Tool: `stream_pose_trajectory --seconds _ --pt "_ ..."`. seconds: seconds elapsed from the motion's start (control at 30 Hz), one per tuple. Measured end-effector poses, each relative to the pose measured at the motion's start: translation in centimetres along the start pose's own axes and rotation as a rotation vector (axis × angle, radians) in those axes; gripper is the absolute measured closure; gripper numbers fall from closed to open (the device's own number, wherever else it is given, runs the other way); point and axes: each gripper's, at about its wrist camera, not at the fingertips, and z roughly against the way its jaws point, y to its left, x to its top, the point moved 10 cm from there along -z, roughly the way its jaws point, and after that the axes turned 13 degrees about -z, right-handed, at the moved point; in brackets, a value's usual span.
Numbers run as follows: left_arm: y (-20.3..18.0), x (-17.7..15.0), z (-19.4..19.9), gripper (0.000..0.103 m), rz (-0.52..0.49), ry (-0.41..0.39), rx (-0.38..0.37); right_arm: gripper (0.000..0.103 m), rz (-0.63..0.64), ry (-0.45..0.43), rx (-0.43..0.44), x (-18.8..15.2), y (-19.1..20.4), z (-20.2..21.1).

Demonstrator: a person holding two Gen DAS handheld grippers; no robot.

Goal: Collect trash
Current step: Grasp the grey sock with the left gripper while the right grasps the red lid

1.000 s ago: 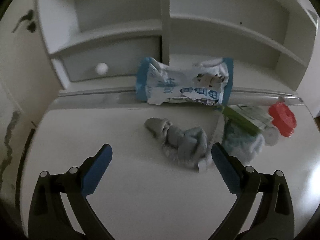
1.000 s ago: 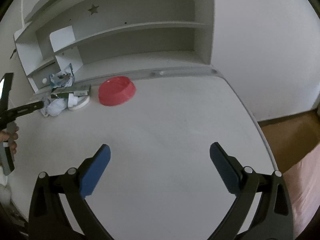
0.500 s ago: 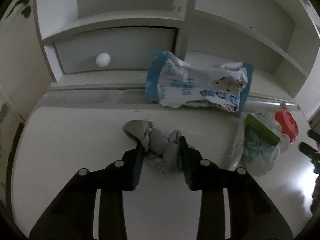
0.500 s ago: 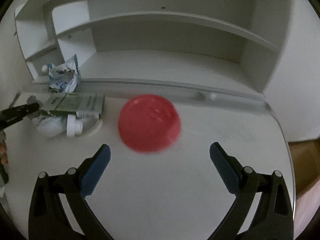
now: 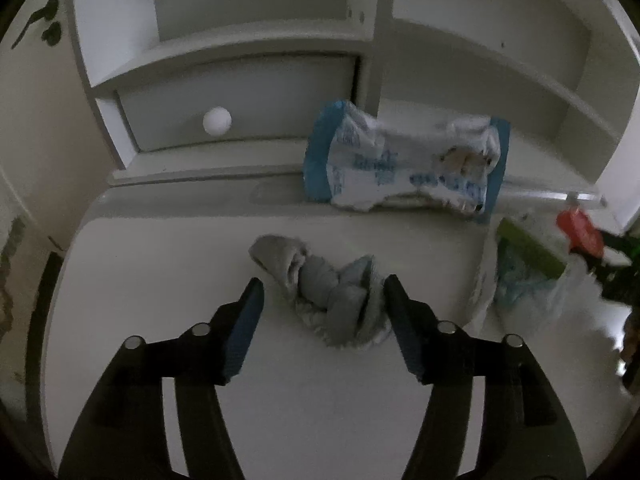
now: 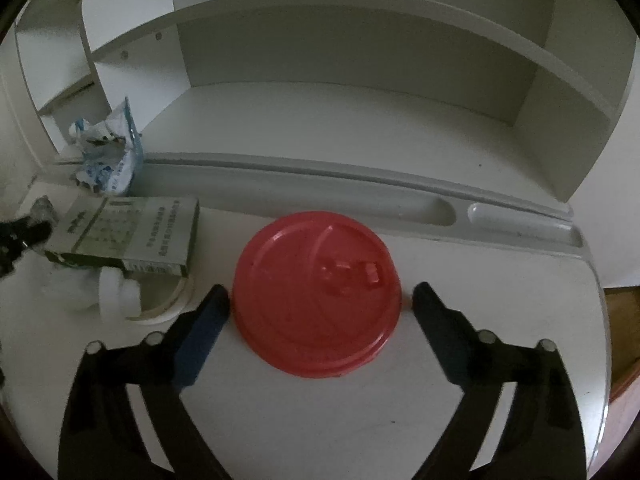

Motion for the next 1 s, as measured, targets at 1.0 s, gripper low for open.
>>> stream_pose_trajectory --seconds 1.0 --pt "-1.3 0.9 2.0 0.078 -0.007 -0.114 -0.053 0.023 0.003 -0.116 0.092 -3.6 1.8 8.2"
